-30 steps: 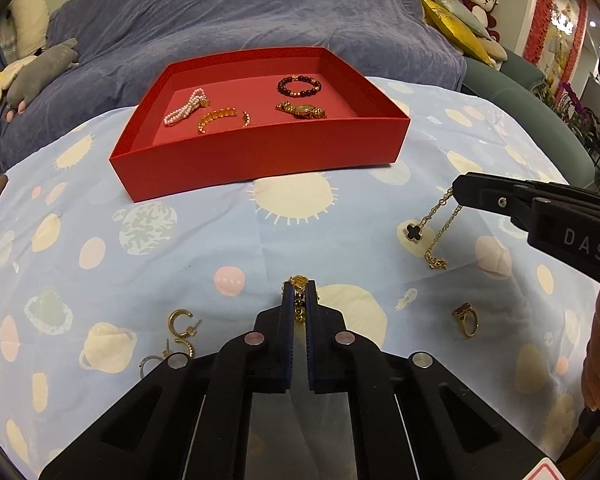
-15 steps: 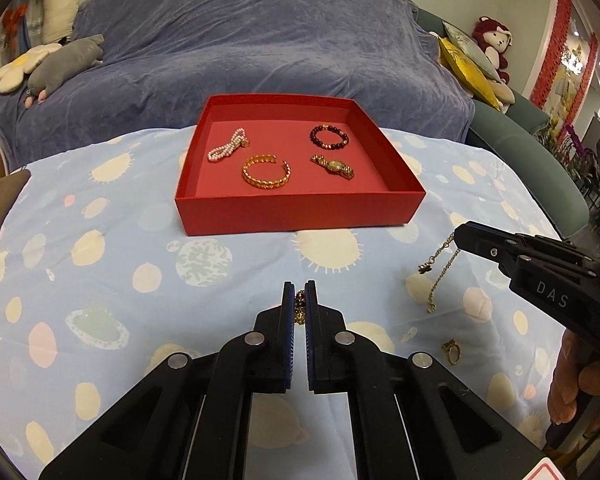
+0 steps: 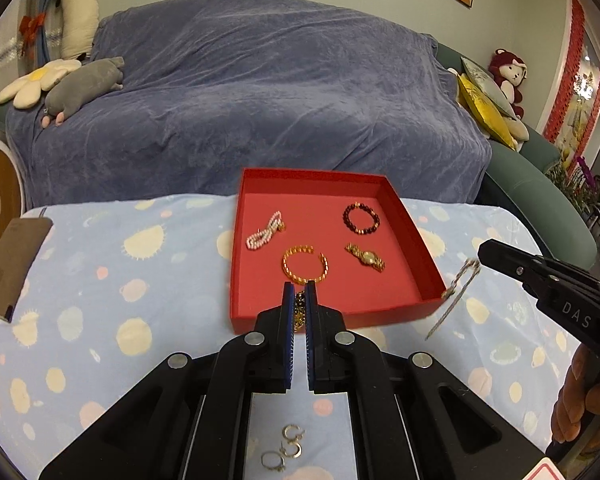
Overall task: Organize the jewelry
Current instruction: 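Lift both chains and carry them toward the red box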
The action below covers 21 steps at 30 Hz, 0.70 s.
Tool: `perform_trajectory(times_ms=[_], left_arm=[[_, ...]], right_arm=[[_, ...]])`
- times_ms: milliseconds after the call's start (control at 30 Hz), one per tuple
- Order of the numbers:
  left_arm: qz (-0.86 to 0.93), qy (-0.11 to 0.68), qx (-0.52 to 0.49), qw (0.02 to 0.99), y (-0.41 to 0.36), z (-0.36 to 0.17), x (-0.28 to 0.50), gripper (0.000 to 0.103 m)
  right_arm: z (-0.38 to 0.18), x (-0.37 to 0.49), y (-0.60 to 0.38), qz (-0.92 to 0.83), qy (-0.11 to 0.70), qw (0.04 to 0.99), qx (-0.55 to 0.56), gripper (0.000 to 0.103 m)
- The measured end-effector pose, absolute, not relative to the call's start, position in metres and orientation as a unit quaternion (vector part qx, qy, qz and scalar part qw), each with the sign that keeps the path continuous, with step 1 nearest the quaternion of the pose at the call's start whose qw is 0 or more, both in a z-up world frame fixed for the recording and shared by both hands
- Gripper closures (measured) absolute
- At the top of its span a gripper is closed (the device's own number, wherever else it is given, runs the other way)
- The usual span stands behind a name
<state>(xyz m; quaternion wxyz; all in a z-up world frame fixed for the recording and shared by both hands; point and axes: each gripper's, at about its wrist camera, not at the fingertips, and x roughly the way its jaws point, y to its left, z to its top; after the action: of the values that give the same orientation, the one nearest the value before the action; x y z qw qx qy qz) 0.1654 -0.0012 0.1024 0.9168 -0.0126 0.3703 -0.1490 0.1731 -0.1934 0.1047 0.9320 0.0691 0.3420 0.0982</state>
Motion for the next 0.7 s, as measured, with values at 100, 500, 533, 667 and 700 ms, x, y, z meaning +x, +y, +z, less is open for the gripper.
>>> perform_trajectory(times_ms=[100, 500, 533, 667, 700], left_arm=[[-0.15, 0.36, -0.011, 0.921, -0.006, 0.115, 0.191, 0.1], [-0.15, 0.36, -0.002, 0.921, -0.013, 0.11, 0.215, 0.1], [-0.153, 0.364, -0.001, 0.919, -0.012, 0.107, 0.211, 0.1], [-0.155, 0.374, -0.006, 0.914, -0.006, 0.094, 0.195, 0.1], [-0.152, 0.374, -0.006, 0.915, -0.004, 0.092, 0.191, 0.1]], right_arm=[[0.113, 0.198, -0.19, 0.1, 0.34, 0.932, 0.07, 0.103], [0.058, 0.19, -0.19, 0.121, 0.411, 0.903, 0.035, 0.093], [0.045, 0.185, -0.189, 0.117, 0.422, 0.899, 0.023, 0.083], [0.004, 0.184, -0.187, 0.102, 0.453, 0.885, 0.008, 0.075], [-0.002, 0.186, -0.187, 0.097, 0.457, 0.884, 0.002, 0.075]])
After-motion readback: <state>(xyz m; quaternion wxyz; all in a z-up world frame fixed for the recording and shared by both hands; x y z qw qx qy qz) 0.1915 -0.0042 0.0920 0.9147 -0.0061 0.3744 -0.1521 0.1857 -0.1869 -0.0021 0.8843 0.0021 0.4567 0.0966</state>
